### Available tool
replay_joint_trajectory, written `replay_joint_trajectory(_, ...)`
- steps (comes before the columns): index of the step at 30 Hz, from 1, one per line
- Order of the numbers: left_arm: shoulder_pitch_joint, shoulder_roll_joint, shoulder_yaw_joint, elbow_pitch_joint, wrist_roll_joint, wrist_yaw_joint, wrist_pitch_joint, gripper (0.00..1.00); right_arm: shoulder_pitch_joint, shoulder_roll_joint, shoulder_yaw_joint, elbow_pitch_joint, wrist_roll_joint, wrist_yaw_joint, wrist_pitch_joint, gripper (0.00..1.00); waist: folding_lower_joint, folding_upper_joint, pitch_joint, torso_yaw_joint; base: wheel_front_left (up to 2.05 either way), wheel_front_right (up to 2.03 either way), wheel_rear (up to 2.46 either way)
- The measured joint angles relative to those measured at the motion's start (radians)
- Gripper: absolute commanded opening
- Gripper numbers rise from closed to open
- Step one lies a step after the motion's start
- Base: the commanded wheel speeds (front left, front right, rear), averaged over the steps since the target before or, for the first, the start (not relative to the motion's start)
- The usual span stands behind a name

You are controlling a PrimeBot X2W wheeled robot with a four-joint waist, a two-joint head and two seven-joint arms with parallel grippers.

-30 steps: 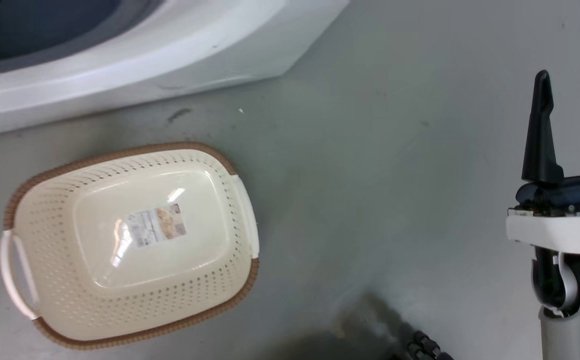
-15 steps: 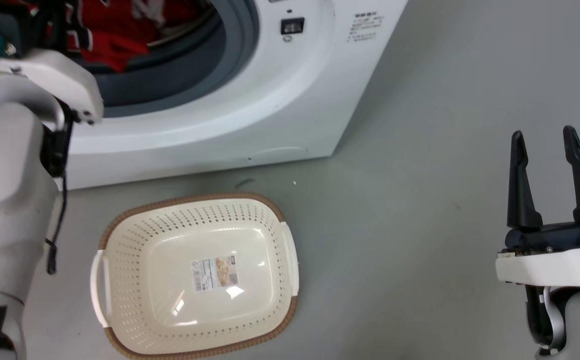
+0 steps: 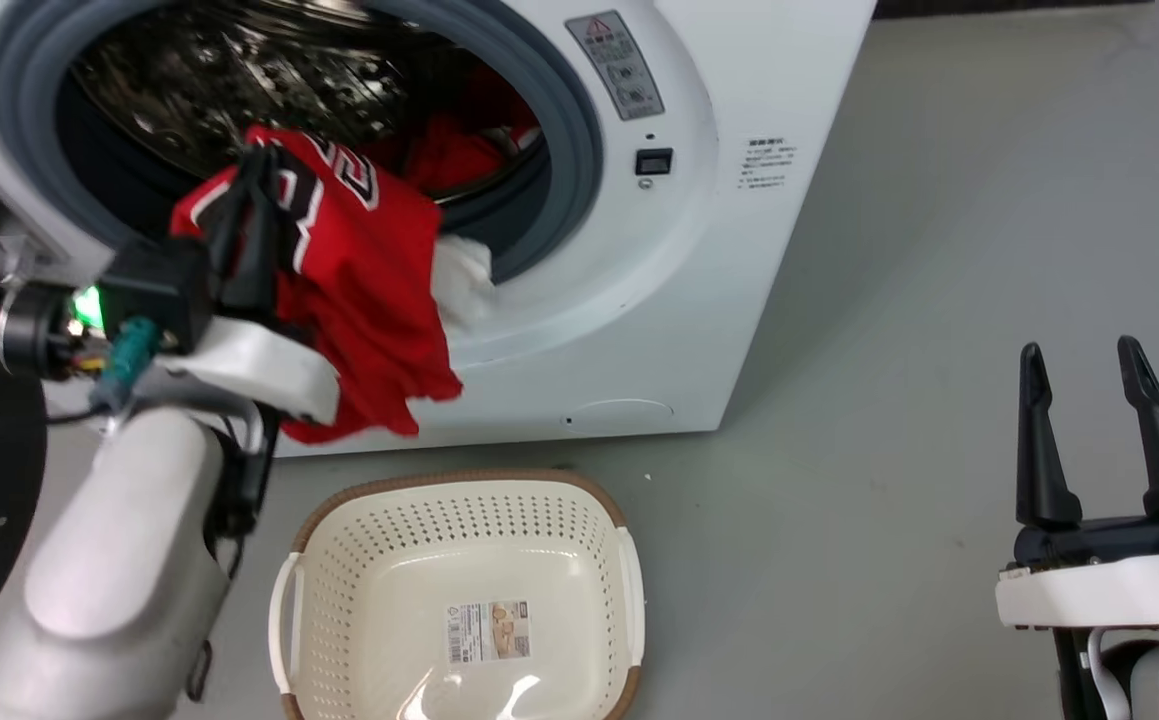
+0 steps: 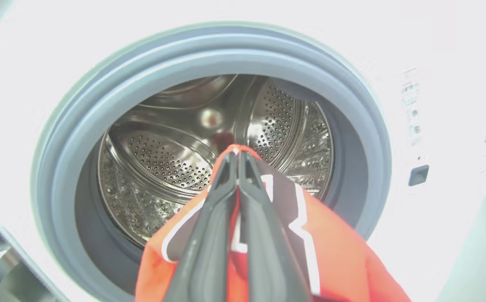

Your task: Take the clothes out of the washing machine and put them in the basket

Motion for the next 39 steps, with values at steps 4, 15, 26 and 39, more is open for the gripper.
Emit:
replay_joint_trajectory(4,0.104,-0.007,-0.022,-0.111,-0.002,0.027,0.012,0.0,0.025,0.0,-0.014,0.001,0.005,0.0,0.0,1.0,0.0001,0.0,-0.033,0.026,0.0,0.0,0.0)
replay_joint_trajectory(15,0.293,0.023,-0.102,-0.156,-0.043,0.006,0.11,0.0,0.0,0.0,-0.014,-0.007,0.031,0.0,0.0,1.0,0.0003,0.0,0.015,0.03,0.0,0.0,0.0)
replay_joint_trajectory(26,0.194,-0.075,-0.156,0.252,-0.026,-0.047,0.05,0.0,-0.057,0.0,-0.026,-0.035,0.02,0.0,0.0,1.0,0.0005,0.0,0.175,-0.015,0.0,0.0,0.0)
replay_joint_trajectory(39,-0.008,-0.159,-0.137,0.67,-0.029,-0.103,0.003,0.0,-0.142,-0.001,-0.019,-0.095,0.029,0.0,0.0,1.0,0.0006,0.0,0.399,-0.121,0.0,0.0,0.0)
